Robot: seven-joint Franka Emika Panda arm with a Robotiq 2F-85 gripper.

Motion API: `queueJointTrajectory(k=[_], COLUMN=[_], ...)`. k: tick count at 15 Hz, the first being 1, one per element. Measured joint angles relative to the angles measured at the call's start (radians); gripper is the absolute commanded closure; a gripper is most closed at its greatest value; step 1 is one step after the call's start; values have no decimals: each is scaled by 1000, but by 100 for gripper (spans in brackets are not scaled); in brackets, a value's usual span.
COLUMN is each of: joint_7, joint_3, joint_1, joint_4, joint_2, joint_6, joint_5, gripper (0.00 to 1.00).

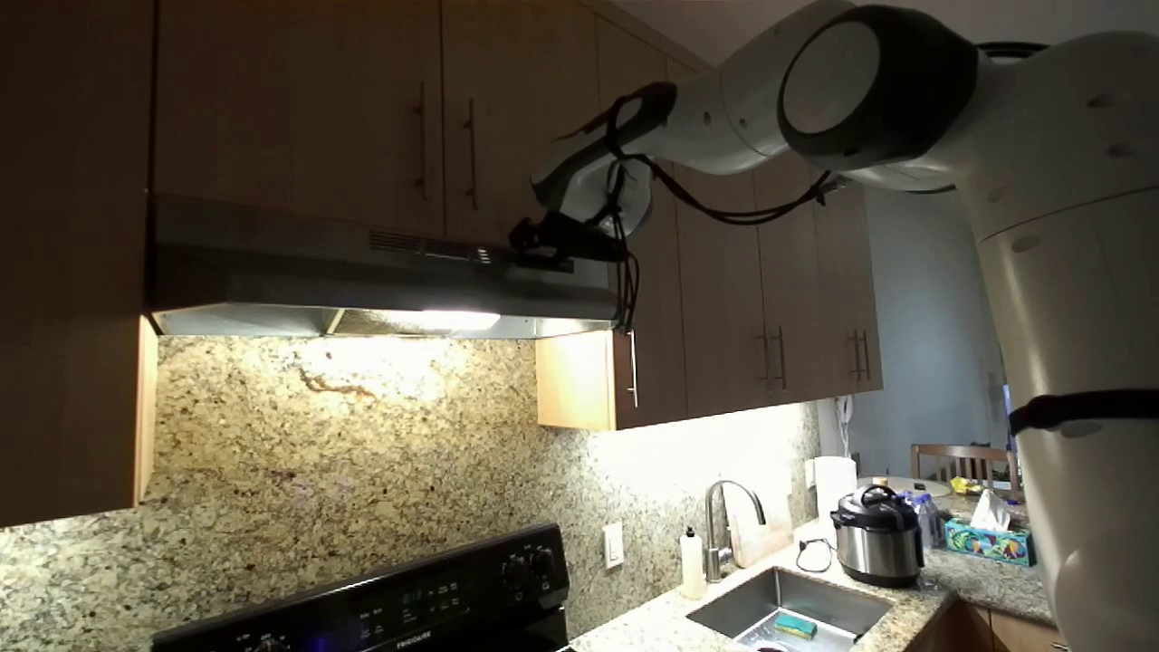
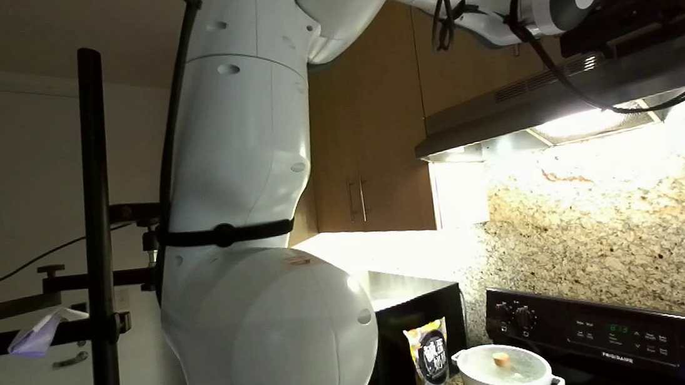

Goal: Turn off the light on top of the stove

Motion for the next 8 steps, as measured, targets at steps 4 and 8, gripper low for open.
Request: queueJointTrajectory(k=[4, 8], joint_7=[-113, -254], joint_3=[0, -3], joint_1=[-4, -42], joint_4=[5, 32], joint_2=[5, 20], joint_6=[0, 0], joint_5=[119, 258], gripper=[0, 0])
